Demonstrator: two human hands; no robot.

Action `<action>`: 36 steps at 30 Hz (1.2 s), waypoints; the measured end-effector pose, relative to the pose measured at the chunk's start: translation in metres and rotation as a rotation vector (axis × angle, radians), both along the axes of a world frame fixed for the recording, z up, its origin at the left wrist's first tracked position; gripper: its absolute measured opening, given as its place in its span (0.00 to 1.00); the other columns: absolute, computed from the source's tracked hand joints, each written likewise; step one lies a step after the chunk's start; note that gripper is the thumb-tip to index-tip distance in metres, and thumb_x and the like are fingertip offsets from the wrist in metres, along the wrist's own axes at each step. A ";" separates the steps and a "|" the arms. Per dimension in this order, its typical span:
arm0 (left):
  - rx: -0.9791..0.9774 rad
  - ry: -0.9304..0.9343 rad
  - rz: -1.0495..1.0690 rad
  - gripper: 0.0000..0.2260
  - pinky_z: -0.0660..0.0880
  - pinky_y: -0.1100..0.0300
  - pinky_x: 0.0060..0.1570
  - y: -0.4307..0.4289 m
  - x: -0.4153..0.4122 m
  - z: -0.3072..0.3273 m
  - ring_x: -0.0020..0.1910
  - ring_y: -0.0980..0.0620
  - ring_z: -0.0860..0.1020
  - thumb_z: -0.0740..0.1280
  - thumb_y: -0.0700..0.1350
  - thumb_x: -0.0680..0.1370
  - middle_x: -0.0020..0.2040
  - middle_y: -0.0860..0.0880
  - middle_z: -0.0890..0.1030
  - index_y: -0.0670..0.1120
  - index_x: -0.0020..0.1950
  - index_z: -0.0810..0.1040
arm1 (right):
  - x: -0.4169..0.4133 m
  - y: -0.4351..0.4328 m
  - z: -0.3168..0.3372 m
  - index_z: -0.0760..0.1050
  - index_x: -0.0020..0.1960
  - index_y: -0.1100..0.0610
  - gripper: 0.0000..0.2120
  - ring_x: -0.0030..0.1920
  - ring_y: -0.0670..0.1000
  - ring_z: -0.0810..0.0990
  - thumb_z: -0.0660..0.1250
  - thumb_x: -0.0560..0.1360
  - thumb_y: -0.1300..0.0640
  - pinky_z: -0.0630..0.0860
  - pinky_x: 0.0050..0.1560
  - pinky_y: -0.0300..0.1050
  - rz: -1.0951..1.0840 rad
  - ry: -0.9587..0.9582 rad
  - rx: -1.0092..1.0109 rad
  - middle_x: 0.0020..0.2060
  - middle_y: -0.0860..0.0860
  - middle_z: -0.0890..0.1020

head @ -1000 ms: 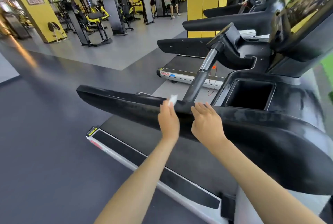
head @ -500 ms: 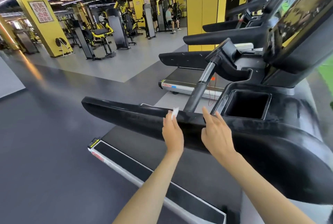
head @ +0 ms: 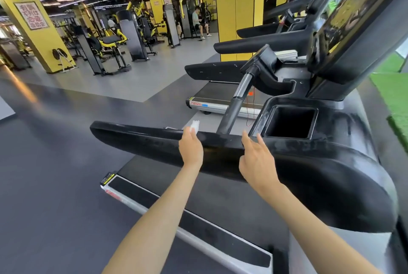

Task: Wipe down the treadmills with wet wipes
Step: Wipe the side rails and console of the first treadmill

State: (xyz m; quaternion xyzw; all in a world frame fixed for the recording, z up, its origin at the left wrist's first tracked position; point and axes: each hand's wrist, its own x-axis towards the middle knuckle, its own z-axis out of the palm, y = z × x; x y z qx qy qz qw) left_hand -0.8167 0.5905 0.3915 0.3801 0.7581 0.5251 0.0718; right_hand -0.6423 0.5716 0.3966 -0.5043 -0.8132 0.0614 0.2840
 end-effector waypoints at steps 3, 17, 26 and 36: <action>0.044 0.097 -0.110 0.12 0.73 0.51 0.47 0.001 0.039 -0.017 0.51 0.44 0.77 0.53 0.42 0.84 0.50 0.42 0.79 0.39 0.56 0.74 | 0.001 0.004 -0.003 0.60 0.74 0.65 0.30 0.60 0.58 0.77 0.58 0.73 0.70 0.49 0.77 0.42 0.018 0.021 -0.004 0.44 0.56 0.81; 0.009 -0.170 -0.335 0.09 0.71 0.59 0.51 0.007 0.007 0.042 0.52 0.52 0.71 0.52 0.45 0.84 0.52 0.49 0.71 0.46 0.58 0.70 | 0.003 0.007 -0.003 0.57 0.77 0.59 0.28 0.77 0.53 0.53 0.56 0.77 0.68 0.66 0.69 0.45 -0.029 0.001 -0.140 0.64 0.51 0.77; -0.138 0.044 -0.623 0.13 0.70 0.60 0.47 0.012 0.025 0.014 0.50 0.50 0.73 0.53 0.45 0.84 0.50 0.45 0.75 0.40 0.58 0.74 | 0.003 0.009 -0.006 0.57 0.77 0.59 0.28 0.77 0.53 0.54 0.56 0.77 0.67 0.63 0.71 0.44 -0.051 -0.021 -0.119 0.64 0.51 0.78; -0.239 0.051 -0.790 0.10 0.68 0.68 0.46 -0.001 0.002 0.025 0.46 0.59 0.71 0.54 0.47 0.84 0.46 0.53 0.73 0.45 0.57 0.73 | -0.012 0.003 -0.010 0.64 0.72 0.63 0.27 0.64 0.56 0.75 0.57 0.74 0.71 0.51 0.72 0.36 -0.152 0.030 -0.047 0.55 0.55 0.82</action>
